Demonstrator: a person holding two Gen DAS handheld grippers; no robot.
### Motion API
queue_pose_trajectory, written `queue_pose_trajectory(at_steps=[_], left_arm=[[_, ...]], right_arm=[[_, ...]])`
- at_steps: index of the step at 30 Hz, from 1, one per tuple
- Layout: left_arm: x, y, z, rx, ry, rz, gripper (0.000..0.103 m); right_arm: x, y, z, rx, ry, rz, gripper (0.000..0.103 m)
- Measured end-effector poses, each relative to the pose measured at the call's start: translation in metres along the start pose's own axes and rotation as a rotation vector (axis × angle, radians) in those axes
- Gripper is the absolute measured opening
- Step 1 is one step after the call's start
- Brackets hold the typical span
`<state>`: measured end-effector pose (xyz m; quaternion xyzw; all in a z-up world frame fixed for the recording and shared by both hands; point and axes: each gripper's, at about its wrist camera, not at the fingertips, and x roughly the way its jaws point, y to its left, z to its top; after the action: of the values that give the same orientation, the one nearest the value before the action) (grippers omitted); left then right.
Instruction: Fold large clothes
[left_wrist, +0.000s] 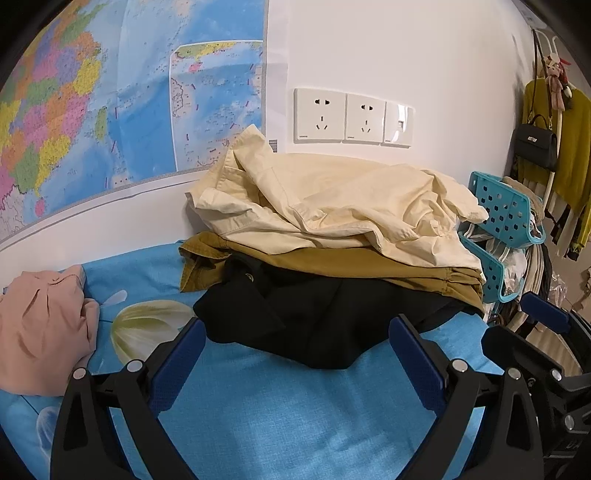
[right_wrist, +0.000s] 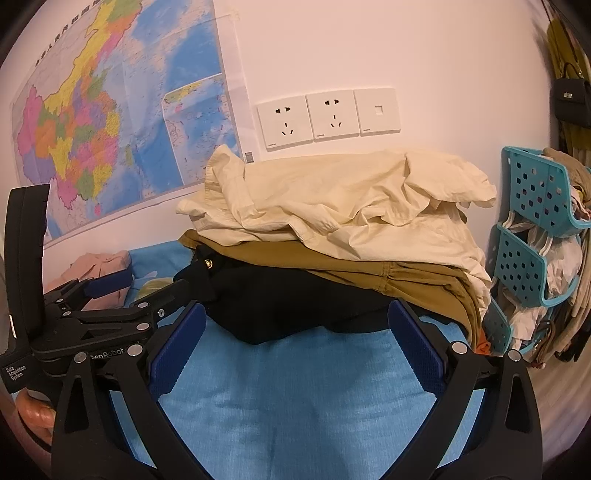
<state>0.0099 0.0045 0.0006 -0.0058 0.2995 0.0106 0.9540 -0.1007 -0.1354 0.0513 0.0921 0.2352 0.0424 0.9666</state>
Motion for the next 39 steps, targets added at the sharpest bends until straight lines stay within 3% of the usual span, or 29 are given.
queue_pose_trajectory(at_steps=[39], left_arm=[[0.0052, 0.0035, -0.0005, -0.012, 0.002, 0.006, 0.096]], right_arm=[[0.0047, 0.0037, 0.0037, -0.004, -0.003, 0.005, 0.097]])
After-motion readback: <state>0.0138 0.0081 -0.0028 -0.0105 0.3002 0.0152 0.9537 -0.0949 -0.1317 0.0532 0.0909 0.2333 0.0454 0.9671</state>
